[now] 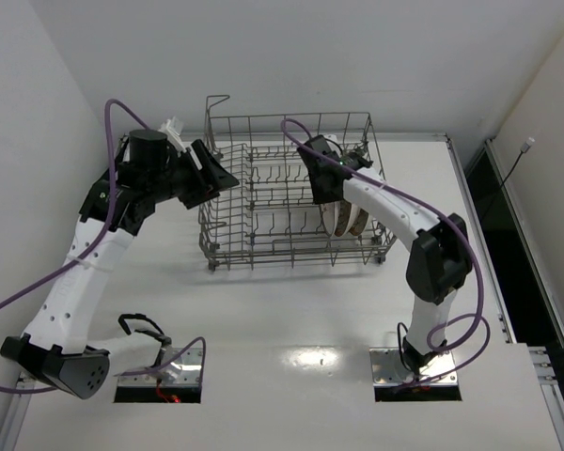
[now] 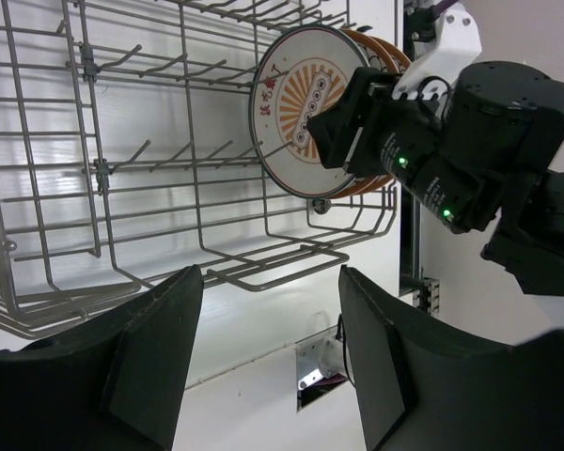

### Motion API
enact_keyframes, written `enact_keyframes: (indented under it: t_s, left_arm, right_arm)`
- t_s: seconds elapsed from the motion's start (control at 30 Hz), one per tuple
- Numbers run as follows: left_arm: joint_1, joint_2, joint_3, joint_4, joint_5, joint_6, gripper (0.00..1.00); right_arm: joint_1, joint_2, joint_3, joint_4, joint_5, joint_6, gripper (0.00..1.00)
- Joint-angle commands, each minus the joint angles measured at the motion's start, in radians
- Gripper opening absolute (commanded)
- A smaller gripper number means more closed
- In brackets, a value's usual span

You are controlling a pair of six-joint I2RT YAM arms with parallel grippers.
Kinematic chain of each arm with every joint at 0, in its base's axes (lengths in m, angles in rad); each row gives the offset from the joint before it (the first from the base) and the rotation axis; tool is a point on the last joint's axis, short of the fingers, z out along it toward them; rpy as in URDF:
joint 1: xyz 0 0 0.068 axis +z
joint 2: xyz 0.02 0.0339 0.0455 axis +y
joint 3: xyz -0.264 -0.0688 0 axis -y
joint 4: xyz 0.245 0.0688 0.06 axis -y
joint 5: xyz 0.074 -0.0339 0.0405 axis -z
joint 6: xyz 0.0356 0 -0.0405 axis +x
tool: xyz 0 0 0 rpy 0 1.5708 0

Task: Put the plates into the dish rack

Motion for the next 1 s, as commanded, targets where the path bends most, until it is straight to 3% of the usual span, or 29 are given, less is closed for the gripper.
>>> enact_keyframes:
  t_s: [0.0,0.3,0.5,0.7,0.97]
  left_arm:
    - [0.010,0.015,-0.005,0.041,0.028,-0.001,0.57]
    - [0.010,0.044,0.005,0.041,0.037,-0.001,0.57]
    - [0.010,0.064,0.040,0.041,0.015,0.008,0.57]
    - [0.010,0.073,0.029,0.050,-0.003,0.008,0.57]
    - [0.010,0.084,0.029,0.068,-0.054,0.019,0.57]
  right_arm:
    - [-0.009,-0.071,0.078,-0.022,-0.023,0.029,0.47]
    - [-0.009,-0.122,0.334,-0.182,-0.005,0.051,0.81]
    - [-0.027,-0.217,0.401,-0.242,-0.014,0.051,0.98]
    - [-0.037,-0.338,0.333,-0.254,-0.135,0.003,1.00]
    - [-0.046,-0.602,0.051,-0.180,-0.223,-0.018,1.00]
